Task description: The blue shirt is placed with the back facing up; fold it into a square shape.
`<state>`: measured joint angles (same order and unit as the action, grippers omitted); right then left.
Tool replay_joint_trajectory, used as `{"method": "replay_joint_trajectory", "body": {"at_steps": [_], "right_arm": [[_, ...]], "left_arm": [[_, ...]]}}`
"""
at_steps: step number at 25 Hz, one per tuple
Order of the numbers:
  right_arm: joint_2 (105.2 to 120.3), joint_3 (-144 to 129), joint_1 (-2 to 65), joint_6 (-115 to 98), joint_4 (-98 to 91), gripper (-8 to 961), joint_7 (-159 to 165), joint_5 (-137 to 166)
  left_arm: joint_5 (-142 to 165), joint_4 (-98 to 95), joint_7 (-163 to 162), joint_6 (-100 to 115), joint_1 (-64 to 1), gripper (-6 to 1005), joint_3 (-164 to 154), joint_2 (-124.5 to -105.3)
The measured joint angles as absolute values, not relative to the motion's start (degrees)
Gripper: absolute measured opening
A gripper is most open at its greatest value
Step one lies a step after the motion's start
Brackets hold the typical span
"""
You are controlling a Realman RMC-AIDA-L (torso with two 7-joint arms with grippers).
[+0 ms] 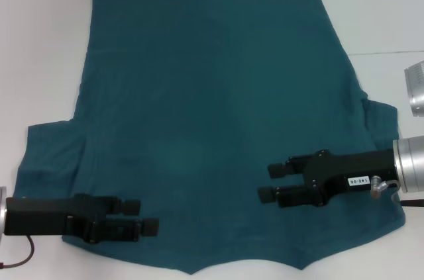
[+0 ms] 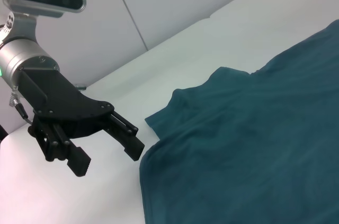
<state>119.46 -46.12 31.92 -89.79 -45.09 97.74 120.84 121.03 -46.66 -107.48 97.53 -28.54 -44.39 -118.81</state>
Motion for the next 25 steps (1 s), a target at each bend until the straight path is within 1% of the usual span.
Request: {"method": "replay_joint_trajectory", "body": {"at_steps": [18,23,25], "right_arm": [[119.22,-45.88,31.74,-90.08,-44.81,714,99.26,120.64],[118.80,-42.44,32.47,-89.83,-44.81,714,105.95,120.57],[118.42,-39.66,33.01,-89.62,-44.81,714,110.25,120.56]], "left_arm": [[121.08,-46.67,-108.34,97.64,-28.47,827,-43.95,-118.73],[120.44,-46.76,-112.88,98.02,-28.67,827,-38.87,-118.11],[120.43,-46.76,-115.45,97.99,-28.72,827,-35.82,-117.87]]}}
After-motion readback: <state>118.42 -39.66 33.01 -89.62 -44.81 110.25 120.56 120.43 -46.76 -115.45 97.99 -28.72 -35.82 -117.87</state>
